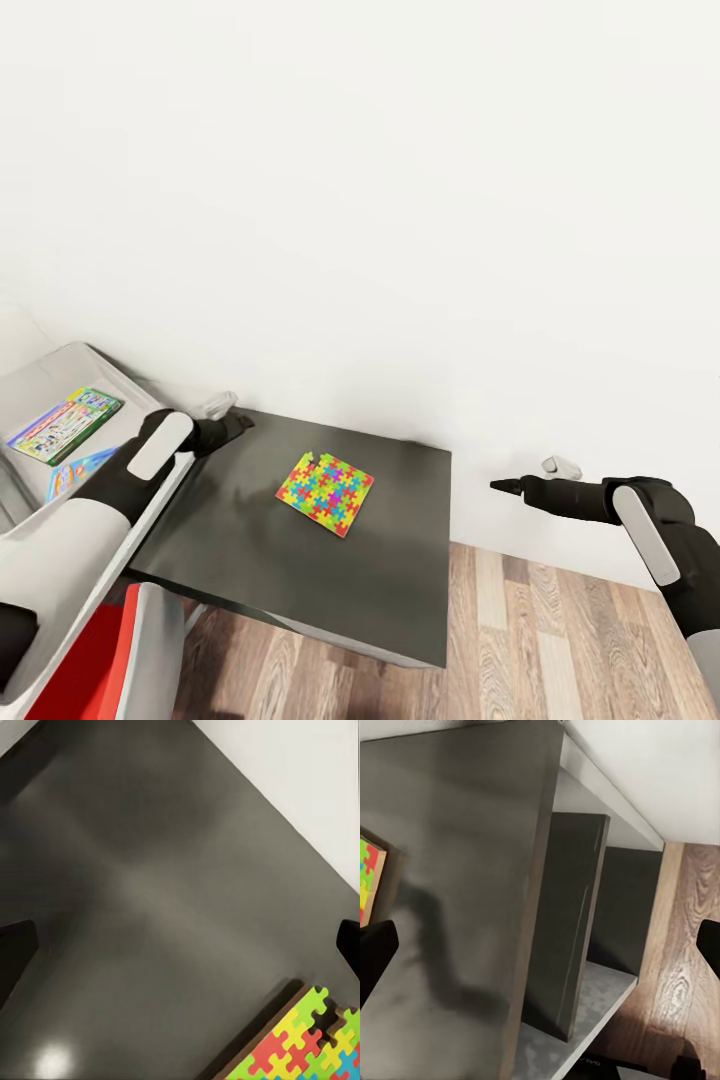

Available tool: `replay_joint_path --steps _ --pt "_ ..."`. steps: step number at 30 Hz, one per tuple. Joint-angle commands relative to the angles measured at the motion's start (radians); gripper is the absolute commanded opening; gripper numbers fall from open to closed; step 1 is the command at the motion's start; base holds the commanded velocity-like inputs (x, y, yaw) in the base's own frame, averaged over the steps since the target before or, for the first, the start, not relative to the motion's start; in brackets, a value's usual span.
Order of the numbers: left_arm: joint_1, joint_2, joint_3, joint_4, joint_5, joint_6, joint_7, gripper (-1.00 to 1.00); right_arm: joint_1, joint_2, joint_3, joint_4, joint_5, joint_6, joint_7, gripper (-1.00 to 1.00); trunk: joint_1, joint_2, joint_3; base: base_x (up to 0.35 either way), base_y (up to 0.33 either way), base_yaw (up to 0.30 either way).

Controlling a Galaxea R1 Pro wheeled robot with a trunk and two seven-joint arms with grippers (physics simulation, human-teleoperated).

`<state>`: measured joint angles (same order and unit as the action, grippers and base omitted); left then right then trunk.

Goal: Put all the toys in the child's room - the three board games (two on the bed and one on the table), the two jigsaw puzzles on the table, and the tennis ball on the table - inside the toy box on the table in the child's room.

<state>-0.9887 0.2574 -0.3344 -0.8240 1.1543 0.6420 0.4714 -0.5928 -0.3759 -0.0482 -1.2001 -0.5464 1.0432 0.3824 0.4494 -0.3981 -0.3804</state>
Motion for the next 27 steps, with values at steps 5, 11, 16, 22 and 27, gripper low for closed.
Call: replay_joint_path --steps 5,11,16,22,27 --pt "-0.013 -0.023 -0.005 0.021 -0.014 0.000 0.007 1.00 -0.001 -0.001 -0.003 -0.002 0.009 0.004 0.010 1.00 0.001 -0.002 -0.002 0.000 0.000 0.003" --pt "-0.019 -0.041 -0.006 0.031 -0.027 0.000 0.000 1.00 -0.001 -0.002 -0.006 -0.012 0.008 0.004 0.010 1.00 0.001 -0.002 -0.002 0.000 0.000 0.001" --pt "-0.028 -0.066 -0.014 0.042 -0.037 -0.001 -0.047 1.00 -0.001 -0.002 -0.008 -0.020 0.008 0.004 0.010 1.00 0.001 -0.002 -0.005 0.000 0.000 0.000" --pt "-0.030 -0.082 -0.018 0.081 -0.039 -0.004 -0.071 1.00 -0.001 -0.004 -0.009 -0.022 0.008 0.004 0.010 1.00 0.001 -0.002 -0.013 0.000 0.000 0.000" --pt "-0.028 -0.087 -0.019 0.096 -0.039 -0.004 -0.093 1.00 -0.001 -0.005 -0.010 -0.022 0.008 0.004 0.010 1.00 0.001 -0.002 -0.020 0.000 0.000 0.000"
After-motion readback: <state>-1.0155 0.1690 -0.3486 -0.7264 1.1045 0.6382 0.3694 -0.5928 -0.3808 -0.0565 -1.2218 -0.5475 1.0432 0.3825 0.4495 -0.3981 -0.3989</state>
